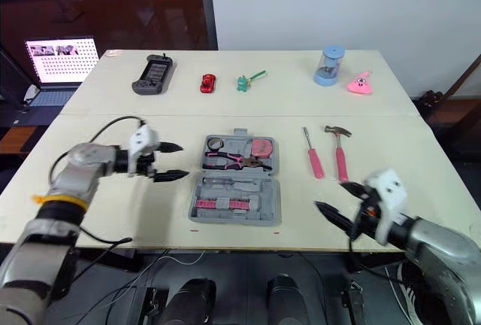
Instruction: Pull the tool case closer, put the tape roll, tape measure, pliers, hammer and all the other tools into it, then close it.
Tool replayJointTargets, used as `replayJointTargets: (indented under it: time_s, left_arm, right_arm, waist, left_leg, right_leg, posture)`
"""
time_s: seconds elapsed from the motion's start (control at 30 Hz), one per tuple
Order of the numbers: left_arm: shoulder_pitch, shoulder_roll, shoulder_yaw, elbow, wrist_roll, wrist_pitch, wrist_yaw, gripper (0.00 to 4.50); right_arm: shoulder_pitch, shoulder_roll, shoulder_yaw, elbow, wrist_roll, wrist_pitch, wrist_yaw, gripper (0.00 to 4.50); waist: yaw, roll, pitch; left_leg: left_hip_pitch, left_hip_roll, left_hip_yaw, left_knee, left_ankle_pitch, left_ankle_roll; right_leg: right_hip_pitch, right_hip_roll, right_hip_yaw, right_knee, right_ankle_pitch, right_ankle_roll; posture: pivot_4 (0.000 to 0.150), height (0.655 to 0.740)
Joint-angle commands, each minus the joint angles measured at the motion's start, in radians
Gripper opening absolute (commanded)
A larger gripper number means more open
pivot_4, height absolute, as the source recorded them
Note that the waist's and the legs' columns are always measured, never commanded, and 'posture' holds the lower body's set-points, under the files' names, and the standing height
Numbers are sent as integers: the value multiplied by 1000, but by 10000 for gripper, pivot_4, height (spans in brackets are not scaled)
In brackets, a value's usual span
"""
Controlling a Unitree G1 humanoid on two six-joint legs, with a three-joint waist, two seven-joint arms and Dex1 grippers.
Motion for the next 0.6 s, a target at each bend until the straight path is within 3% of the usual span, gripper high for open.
replayJointTargets:
  time_s: [0.03, 0.33, 0.6]
  left_arm:
    - [85, 46, 78, -85, -58, 12, 25, 44667]
    - [241, 129, 163, -38, -95, -29, 31, 44667]
    - [190, 109, 154, -56, -112, -48, 61, 44667]
  right_arm:
    - [39, 36, -117, 69, -13, -138, 55, 45000]
    - [101, 85, -195, 246, -32, -304, 135, 45000]
    - [59, 89, -187, 210, -23, -277, 79, 45000]
  waist:
    - [0, 0, 0]
    - [2, 1, 0]
    - [1, 1, 0]
  left_leg:
    - [0, 0, 0, 0, 0, 0]
    - [4, 1, 1, -1, 0, 0]
    - [4, 1, 1, -1, 0, 0]
  right_leg:
    - [0, 0, 0, 0, 0, 0]
    - [3, 0, 1, 0, 0, -1]
    - [3, 0, 1, 0, 0, -1]
  posture:
    - [1500, 6902]
    - [1500, 6902]
    - [1500, 6902]
